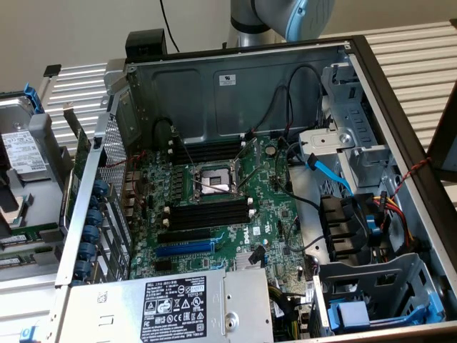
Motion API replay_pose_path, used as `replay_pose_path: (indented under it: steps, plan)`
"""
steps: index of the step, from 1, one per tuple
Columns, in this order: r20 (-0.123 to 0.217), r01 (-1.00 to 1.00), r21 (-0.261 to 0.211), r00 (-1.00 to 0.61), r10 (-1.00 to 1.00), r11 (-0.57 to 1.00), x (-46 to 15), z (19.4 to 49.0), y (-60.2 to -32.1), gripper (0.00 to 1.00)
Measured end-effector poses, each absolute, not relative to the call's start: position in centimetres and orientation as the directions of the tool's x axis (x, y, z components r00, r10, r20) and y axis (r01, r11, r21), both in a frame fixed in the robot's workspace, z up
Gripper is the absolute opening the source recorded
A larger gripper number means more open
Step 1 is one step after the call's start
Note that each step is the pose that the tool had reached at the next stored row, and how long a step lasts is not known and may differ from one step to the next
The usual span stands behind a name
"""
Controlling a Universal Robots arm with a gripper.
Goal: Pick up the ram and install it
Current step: 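Pick up the ram and move it above insertion slot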
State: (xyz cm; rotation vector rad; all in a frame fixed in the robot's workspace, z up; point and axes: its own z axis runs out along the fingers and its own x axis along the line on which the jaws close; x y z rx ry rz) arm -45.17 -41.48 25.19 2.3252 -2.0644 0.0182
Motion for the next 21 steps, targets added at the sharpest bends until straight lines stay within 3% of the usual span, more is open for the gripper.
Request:
replay_pose_path:
  steps: [21]
  plan:
    - [0.031, -0.999, 0.017, 0.049, -0.998, -0.049, -45.2, 21.5, -42.1, 0.48]
